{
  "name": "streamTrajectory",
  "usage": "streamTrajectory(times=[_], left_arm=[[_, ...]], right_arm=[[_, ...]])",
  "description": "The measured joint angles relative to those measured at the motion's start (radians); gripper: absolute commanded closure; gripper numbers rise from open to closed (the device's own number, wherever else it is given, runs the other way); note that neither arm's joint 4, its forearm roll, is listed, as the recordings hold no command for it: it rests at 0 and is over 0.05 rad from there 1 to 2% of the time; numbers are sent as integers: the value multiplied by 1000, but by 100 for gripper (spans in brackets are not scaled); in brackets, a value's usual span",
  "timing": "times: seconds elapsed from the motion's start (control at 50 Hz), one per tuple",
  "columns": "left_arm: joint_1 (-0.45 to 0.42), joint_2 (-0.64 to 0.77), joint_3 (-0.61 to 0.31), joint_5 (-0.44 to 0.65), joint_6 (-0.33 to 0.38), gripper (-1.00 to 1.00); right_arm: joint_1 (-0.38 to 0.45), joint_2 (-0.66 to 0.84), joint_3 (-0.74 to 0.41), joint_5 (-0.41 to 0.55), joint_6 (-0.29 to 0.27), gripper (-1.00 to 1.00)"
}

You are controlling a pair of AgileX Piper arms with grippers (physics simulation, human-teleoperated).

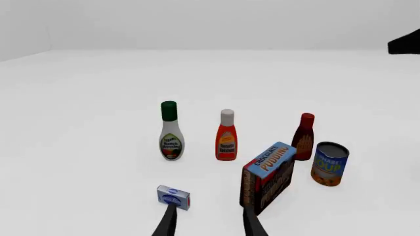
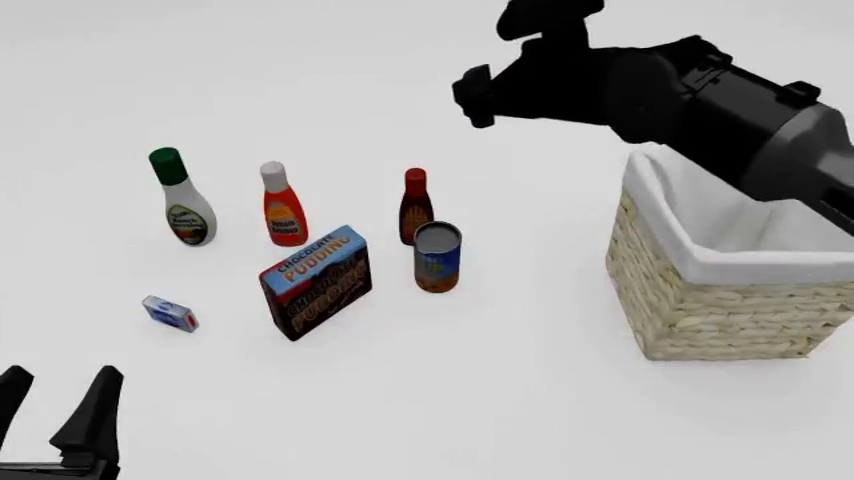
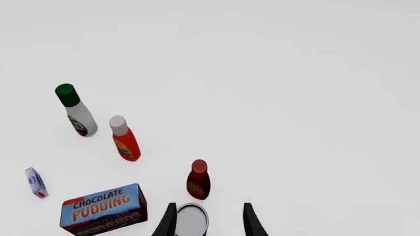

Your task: Pick the bbq sauce and place it in the basket.

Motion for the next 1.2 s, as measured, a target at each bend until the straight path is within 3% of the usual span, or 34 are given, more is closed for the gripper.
streamTrajectory(times=[1.2], left_arm=[[0, 0, 0, 0, 0, -100]], right_arm=[[3, 649, -699, 203, 16, -100]])
